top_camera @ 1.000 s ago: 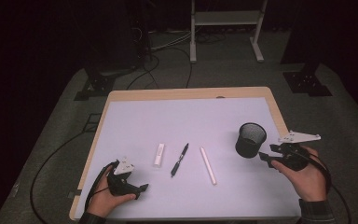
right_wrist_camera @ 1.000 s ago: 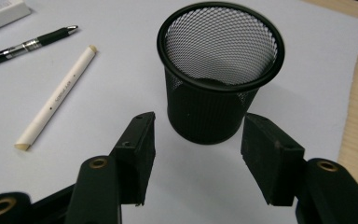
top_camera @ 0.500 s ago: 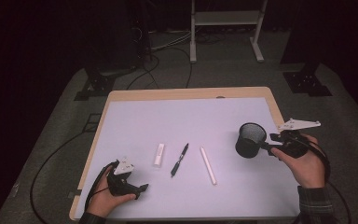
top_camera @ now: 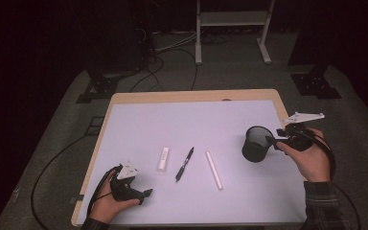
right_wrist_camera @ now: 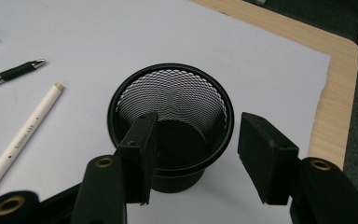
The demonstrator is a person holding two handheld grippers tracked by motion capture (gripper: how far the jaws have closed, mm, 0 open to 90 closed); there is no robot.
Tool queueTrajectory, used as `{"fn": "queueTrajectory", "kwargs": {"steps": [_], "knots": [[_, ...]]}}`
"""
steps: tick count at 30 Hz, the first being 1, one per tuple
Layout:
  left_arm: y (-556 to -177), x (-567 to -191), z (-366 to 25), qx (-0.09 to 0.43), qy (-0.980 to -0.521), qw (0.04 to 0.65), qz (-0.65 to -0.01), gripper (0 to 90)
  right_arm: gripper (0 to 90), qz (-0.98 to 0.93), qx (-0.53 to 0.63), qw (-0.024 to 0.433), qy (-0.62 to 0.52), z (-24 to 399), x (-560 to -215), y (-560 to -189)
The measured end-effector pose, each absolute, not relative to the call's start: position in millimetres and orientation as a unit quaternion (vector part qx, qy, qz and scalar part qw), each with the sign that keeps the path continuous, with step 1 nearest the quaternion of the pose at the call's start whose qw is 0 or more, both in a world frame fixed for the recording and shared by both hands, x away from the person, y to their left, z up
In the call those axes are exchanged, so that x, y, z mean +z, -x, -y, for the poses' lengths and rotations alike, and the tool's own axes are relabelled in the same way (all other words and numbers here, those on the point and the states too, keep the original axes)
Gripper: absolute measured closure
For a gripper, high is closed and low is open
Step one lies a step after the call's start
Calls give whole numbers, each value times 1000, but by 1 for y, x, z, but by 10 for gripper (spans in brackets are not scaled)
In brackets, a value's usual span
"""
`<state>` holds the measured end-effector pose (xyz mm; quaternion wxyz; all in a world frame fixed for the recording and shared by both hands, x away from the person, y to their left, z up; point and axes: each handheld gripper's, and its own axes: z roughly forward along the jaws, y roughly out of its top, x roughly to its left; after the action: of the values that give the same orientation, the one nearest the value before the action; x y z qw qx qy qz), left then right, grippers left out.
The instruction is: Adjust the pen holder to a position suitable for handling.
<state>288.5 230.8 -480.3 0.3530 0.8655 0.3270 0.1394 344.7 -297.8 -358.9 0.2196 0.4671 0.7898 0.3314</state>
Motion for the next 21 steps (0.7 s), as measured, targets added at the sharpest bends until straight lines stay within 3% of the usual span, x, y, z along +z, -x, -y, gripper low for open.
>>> {"fn": "queueTrajectory", "kwargs": {"steps": [21], "knots": [[-289,-480,-231,140,-866,353,-327,0,540,-802,297,190,-482,300,-376,-392]]}}
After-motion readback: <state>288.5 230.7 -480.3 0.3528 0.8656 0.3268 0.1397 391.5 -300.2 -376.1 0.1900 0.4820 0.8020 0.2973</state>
